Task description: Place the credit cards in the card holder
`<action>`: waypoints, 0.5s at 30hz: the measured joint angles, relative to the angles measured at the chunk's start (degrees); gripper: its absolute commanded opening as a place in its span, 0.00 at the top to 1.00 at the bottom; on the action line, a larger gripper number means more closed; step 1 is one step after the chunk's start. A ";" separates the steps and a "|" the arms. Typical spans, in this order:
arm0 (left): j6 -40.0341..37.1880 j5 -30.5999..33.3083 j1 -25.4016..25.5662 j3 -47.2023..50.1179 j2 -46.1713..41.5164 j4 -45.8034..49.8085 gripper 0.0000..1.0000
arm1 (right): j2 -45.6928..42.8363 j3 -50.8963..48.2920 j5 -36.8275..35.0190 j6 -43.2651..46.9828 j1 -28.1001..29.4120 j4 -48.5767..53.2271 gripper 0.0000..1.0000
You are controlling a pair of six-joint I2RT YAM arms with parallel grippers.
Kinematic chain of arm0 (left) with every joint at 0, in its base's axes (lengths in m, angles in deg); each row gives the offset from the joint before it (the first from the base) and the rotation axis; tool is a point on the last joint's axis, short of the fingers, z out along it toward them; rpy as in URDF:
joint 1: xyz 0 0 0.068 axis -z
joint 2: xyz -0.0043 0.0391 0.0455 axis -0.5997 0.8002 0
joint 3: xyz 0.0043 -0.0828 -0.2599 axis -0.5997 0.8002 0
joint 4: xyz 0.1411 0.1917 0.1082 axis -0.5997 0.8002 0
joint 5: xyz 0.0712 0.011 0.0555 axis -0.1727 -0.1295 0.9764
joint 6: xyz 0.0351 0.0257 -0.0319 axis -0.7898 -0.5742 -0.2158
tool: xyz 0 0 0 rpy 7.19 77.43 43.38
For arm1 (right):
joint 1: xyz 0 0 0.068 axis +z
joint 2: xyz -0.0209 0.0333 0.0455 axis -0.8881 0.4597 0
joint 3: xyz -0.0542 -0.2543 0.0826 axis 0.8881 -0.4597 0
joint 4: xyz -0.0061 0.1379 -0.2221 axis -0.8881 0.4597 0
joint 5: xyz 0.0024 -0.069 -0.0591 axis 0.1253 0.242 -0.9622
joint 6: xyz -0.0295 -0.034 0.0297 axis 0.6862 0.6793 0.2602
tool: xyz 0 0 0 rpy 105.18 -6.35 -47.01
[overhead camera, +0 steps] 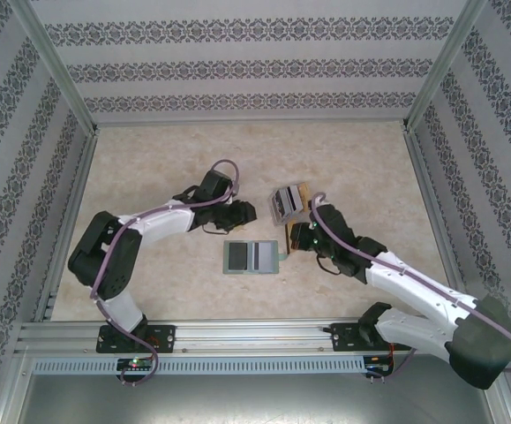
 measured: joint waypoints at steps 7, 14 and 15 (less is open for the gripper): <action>-0.52 1.84 -0.04 8.24 -5.51 0.15 0.51 | 7.56 -0.61 -4.11 -5.38 6.03 -4.94 1.00; -0.90 2.05 -1.14 12.17 -5.99 0.11 0.50 | 12.81 -0.68 -6.10 -7.28 7.04 -7.48 1.00; -0.90 2.03 -1.18 12.50 -5.99 0.11 0.50 | 13.11 -0.81 -6.19 -7.41 7.13 -7.85 1.00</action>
